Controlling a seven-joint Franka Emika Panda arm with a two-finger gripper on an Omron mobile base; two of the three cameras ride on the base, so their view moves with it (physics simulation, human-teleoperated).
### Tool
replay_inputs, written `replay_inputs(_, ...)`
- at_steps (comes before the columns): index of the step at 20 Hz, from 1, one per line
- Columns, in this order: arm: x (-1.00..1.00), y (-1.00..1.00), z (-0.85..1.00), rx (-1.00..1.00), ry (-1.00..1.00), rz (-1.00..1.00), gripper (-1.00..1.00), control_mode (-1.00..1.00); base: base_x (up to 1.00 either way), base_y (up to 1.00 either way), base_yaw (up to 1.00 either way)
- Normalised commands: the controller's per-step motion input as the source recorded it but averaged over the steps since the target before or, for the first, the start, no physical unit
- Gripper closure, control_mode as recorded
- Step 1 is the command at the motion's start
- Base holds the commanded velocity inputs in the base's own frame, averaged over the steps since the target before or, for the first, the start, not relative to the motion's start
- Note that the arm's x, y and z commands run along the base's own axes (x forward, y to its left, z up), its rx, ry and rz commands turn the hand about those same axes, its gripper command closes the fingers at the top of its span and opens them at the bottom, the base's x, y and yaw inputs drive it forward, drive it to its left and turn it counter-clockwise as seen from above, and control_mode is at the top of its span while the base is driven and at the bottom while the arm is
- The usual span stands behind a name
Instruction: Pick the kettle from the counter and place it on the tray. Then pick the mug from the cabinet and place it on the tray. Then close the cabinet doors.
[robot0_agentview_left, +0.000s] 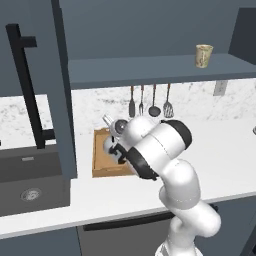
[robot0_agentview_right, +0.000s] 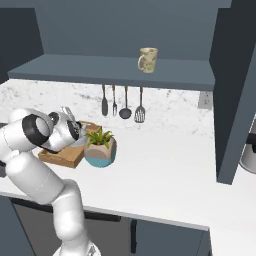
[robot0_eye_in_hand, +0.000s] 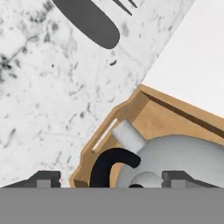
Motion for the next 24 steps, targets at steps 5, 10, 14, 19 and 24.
replay_inputs(5, -0.16, 0.00, 0.06, 0.01, -0.03, 0.00, -1.00, -1.00, 0.00, 0.00, 0.00)
replay_inputs(10, -0.39, 0.07, 0.83, 0.00, 0.00, 0.00, -1.00, -1.00, 0.00, 0.00, 0.00)
replay_inputs(14, -0.43, 0.03, 1.00, 0.00, 0.01, 0.08, -1.00, -1.00, 0.00, 0.00, 0.00)
replay_inputs(19, -0.32, 0.08, 1.00, -0.03, 0.11, 0.17, -1.00, -1.00, 0.00, 0.00, 0.00)
replay_inputs(24, -0.36, 0.03, 1.00, -0.04, 0.28, 0.11, -1.00, -1.00, 0.00, 0.00, 0.00)
